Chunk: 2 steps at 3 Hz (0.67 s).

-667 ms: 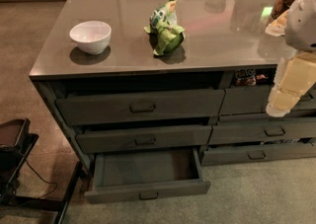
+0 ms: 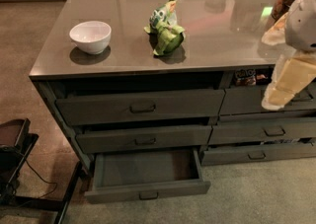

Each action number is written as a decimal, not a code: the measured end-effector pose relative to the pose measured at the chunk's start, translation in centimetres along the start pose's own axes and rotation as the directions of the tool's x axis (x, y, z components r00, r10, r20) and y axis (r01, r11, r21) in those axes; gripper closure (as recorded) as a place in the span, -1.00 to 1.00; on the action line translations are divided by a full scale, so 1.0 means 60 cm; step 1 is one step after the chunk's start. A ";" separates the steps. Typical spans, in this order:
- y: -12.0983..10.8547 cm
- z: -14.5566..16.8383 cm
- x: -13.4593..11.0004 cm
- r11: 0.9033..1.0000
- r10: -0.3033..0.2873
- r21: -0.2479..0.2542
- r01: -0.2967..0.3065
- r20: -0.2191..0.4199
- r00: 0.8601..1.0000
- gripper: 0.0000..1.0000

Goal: Close bottom drawer

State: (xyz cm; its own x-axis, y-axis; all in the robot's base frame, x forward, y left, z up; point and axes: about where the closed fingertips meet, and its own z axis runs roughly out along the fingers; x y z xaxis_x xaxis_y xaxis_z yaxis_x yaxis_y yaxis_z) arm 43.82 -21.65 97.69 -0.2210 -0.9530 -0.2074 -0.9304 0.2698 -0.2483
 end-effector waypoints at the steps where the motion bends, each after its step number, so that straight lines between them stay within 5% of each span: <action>1: 0.000 0.000 0.000 1.000 0.000 0.000 0.000 0.000 1.000 -0.15; 2: 0.008 0.024 0.006 1.000 0.011 0.012 -0.011 0.018 1.000 0.31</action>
Offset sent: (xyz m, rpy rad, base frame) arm -0.0027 -0.0017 -0.0499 0.0490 -0.0232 -0.0237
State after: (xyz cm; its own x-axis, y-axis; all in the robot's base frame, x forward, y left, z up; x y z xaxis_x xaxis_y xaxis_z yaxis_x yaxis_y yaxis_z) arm 43.71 -21.65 96.14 -0.2257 -0.9475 -0.2267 -0.9243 0.2818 -0.2573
